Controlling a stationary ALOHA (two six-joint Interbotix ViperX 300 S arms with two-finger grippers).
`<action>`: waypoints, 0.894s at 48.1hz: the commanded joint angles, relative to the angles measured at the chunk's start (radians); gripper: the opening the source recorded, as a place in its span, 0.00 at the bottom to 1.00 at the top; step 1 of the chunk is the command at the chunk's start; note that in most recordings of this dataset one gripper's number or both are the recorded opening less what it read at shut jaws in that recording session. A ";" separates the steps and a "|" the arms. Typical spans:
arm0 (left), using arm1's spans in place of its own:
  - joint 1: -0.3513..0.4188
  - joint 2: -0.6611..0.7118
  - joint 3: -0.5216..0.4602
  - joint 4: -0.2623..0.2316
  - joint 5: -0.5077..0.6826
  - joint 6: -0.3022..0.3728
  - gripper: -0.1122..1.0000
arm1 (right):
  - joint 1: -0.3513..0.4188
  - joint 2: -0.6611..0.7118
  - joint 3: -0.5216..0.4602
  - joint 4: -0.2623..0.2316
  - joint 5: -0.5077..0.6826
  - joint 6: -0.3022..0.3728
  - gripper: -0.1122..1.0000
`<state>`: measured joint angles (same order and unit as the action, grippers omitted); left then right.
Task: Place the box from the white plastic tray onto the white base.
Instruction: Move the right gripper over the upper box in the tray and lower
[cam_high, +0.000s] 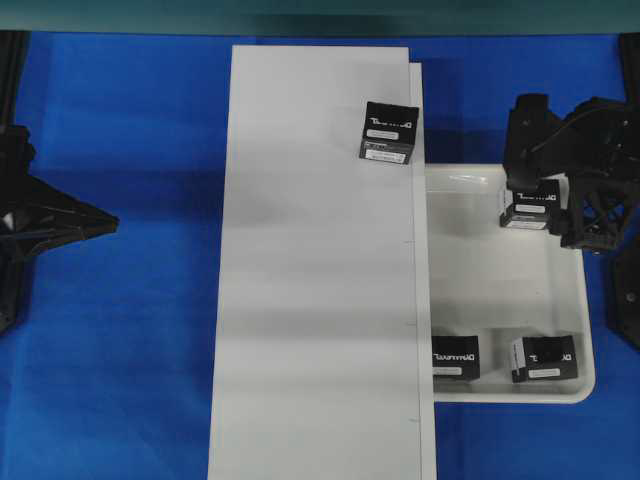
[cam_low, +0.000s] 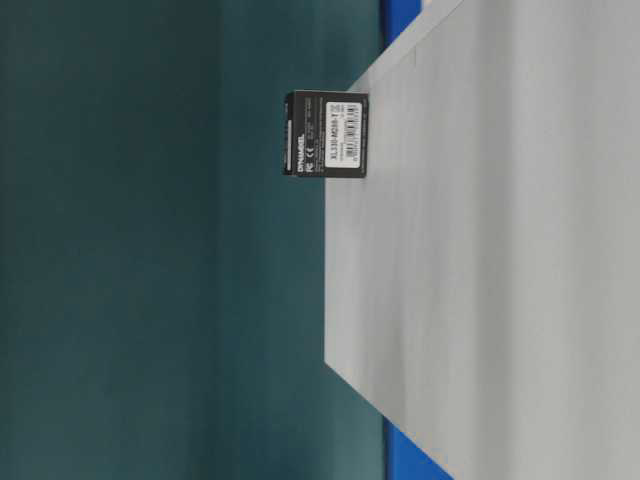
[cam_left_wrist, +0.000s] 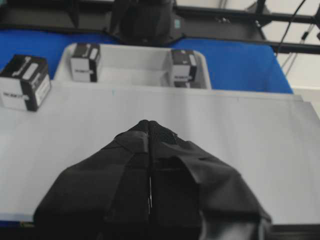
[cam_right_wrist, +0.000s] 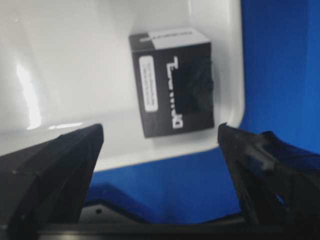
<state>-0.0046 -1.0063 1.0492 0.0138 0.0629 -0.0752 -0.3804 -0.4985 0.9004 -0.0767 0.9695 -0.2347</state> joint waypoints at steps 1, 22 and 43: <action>-0.002 0.005 -0.028 0.003 -0.005 -0.002 0.04 | 0.003 0.023 0.008 -0.003 -0.018 -0.017 1.00; -0.002 0.005 -0.028 0.003 -0.003 -0.002 0.04 | -0.028 0.135 0.020 -0.009 -0.133 -0.084 1.00; -0.002 0.006 -0.028 0.003 -0.003 -0.002 0.04 | -0.066 0.207 0.067 -0.015 -0.250 -0.107 1.00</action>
<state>-0.0046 -1.0063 1.0492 0.0153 0.0644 -0.0752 -0.4479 -0.3037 0.9695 -0.0890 0.7409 -0.3436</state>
